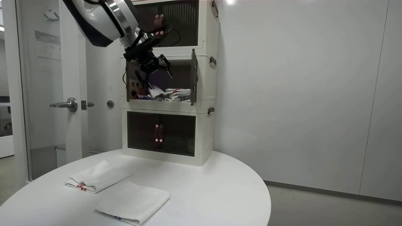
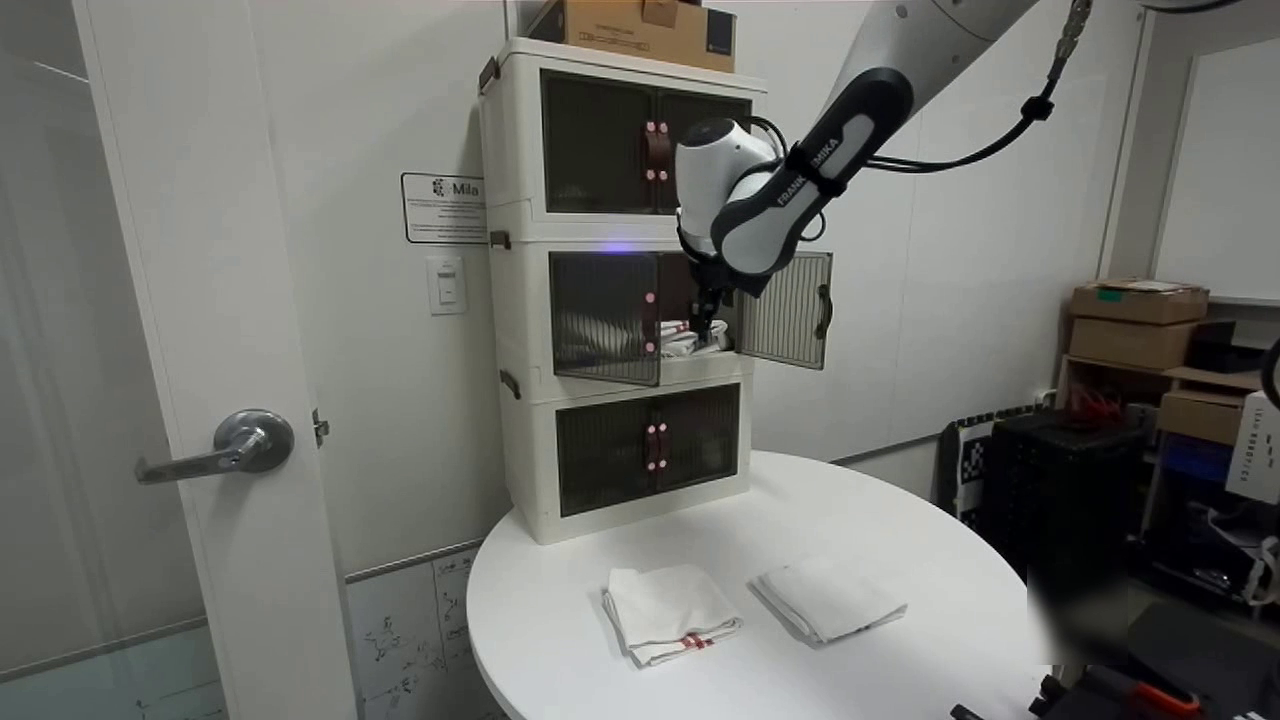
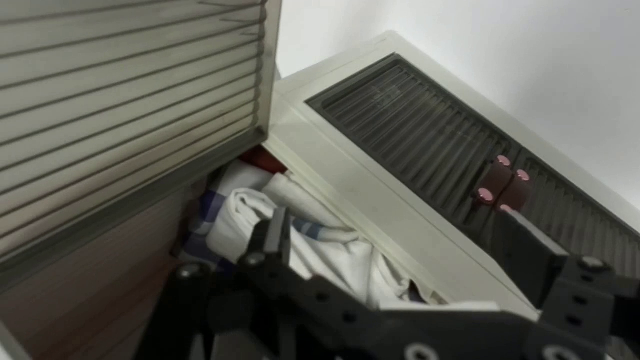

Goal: Remove the towel from the middle drawer

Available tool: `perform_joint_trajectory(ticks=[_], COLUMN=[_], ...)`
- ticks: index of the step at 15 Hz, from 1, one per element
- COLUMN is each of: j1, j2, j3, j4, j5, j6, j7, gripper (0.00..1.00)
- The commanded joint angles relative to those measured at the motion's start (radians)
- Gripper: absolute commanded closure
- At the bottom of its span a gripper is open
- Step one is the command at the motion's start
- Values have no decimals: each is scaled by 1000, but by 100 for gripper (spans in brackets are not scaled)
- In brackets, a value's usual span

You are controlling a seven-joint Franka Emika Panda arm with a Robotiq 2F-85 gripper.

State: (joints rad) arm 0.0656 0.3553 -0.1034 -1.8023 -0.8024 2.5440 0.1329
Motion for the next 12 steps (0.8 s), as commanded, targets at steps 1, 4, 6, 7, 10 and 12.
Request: perform_joint_trajectory(ticks=[1, 4, 6, 7, 10, 12], j1=[17, -28, -41, -48, -65, -72], j2=[20, 41, 67, 83, 127, 161], j3=[-51, -28, -35, -42, -61, -78], j4=[31, 36, 44, 56, 91, 123], j5=[-182, -179, -166, -179, -198, -216], j6=[77, 163, 238, 270, 335, 370], j7=[118, 119, 102, 101, 103, 105], gripper=[0, 0, 0, 0, 0, 0])
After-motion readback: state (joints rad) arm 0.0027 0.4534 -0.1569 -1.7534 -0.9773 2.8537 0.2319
